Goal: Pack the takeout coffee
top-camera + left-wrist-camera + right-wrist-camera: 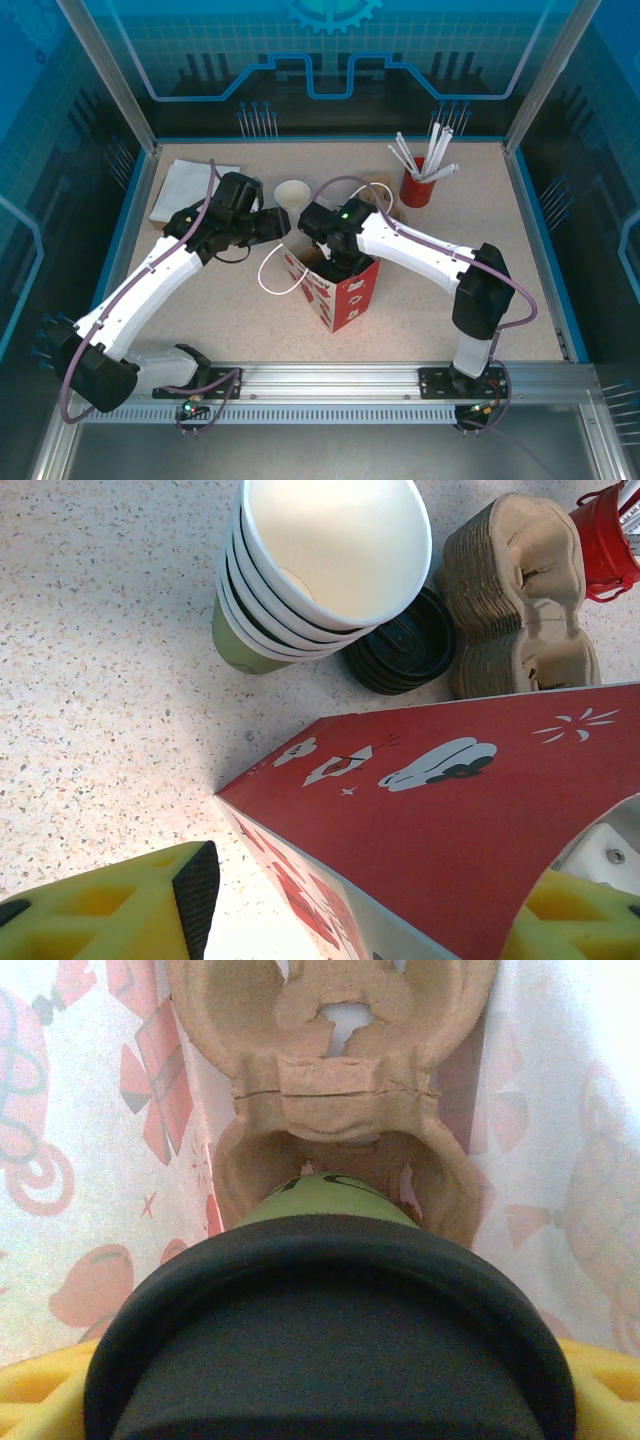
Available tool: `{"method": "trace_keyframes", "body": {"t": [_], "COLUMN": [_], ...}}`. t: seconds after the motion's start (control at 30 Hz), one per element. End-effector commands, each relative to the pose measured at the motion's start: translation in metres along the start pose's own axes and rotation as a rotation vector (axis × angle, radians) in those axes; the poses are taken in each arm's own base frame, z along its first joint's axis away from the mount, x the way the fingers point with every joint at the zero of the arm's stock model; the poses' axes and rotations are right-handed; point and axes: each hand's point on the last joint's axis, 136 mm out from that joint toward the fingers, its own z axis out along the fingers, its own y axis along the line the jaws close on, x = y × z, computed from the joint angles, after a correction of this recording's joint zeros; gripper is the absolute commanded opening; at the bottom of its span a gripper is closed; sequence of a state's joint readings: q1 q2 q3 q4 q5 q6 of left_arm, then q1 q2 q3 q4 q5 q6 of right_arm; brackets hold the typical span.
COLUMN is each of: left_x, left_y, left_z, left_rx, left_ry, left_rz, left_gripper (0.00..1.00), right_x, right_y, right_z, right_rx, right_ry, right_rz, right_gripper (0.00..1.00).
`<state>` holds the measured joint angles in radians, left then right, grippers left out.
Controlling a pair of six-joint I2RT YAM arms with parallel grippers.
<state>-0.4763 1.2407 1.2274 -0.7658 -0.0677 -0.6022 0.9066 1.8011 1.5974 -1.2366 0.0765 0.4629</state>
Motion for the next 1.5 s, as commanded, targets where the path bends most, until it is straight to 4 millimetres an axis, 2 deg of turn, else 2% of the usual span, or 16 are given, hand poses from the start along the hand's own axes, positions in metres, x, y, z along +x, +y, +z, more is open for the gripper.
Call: {"method": "trace_keyframes", "body": {"t": [0.0,0.7,1.47], "left_x": [0.01,0.009,0.009], "left_y": [0.013,0.012,0.012], "left_z": [0.001,0.002,0.001], "left_rx": [-0.053,-0.051,-0.051], "left_ry": [0.023,0.028,0.024], "left_rz": [0.013,0.02,0.024], "left_gripper": [0.62,0.62,0.64], "right_x": [0.004,0.009,0.006], "right_y": [-0.004,-0.01,-0.008], "right_z": [0.011,0.03,0.026], "right_rx": [0.0,0.02,0.016], "right_ry": [0.044,0.08,0.063], "right_rz": [0.005,-0.006,-0.018], "right_gripper": [0.81,0.82,0.82]}}
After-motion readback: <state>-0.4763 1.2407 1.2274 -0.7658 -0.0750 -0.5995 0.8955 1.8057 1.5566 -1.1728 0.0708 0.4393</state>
